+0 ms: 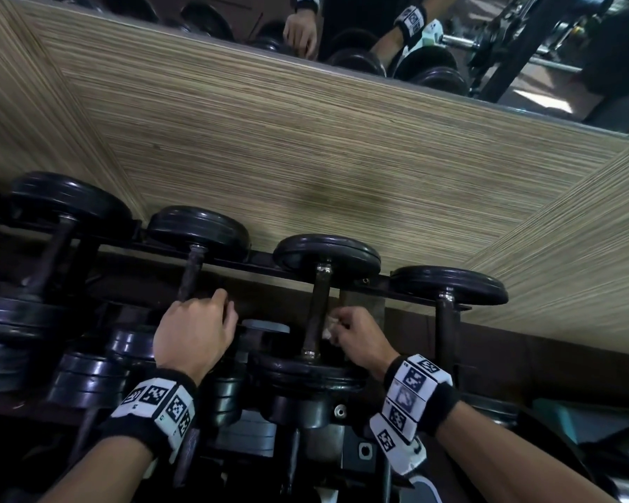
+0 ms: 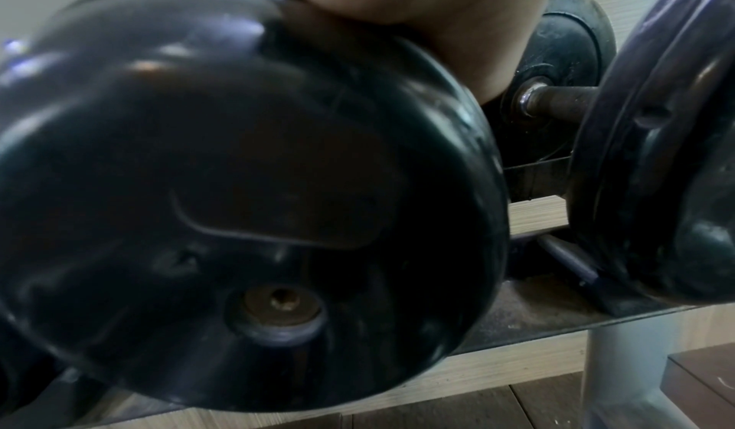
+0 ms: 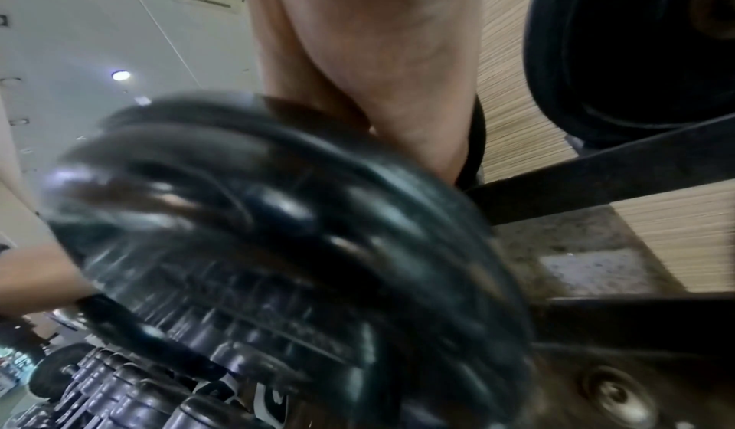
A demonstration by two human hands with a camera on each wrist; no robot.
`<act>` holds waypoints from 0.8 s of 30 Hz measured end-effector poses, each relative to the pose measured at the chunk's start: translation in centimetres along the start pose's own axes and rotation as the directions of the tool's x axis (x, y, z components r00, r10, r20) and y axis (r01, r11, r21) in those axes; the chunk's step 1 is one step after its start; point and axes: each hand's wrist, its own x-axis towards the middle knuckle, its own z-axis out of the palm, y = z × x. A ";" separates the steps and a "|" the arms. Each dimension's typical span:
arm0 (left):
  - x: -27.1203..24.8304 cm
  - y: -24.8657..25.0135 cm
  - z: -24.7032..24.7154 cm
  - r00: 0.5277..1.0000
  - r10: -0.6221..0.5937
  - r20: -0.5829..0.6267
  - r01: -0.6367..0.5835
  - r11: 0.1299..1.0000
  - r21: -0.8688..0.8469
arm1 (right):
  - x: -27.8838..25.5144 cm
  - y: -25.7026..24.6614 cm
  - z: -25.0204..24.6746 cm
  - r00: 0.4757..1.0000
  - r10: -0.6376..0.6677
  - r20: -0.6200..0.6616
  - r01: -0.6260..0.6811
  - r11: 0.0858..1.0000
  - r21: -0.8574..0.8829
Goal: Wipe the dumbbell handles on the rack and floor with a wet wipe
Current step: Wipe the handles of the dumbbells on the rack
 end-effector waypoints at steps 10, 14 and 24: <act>0.0 -0.1 0.4 0.999 -0.029 0.035 0.029 1.000 -0.012 | -0.2 0.6 -0.2 0.994 0.026 0.106 -0.017 0.997 -0.082; 0.0 -0.3 0.6 0.998 -0.040 0.050 0.041 0.999 -0.016 | 0.1 0.0 0.5 0.989 0.066 0.135 -0.056 0.996 -0.072; 0.0 -0.4 0.9 0.995 -0.069 0.068 0.070 0.998 0.000 | 0.1 -0.1 -0.2 0.983 0.106 0.151 -0.106 0.994 -0.004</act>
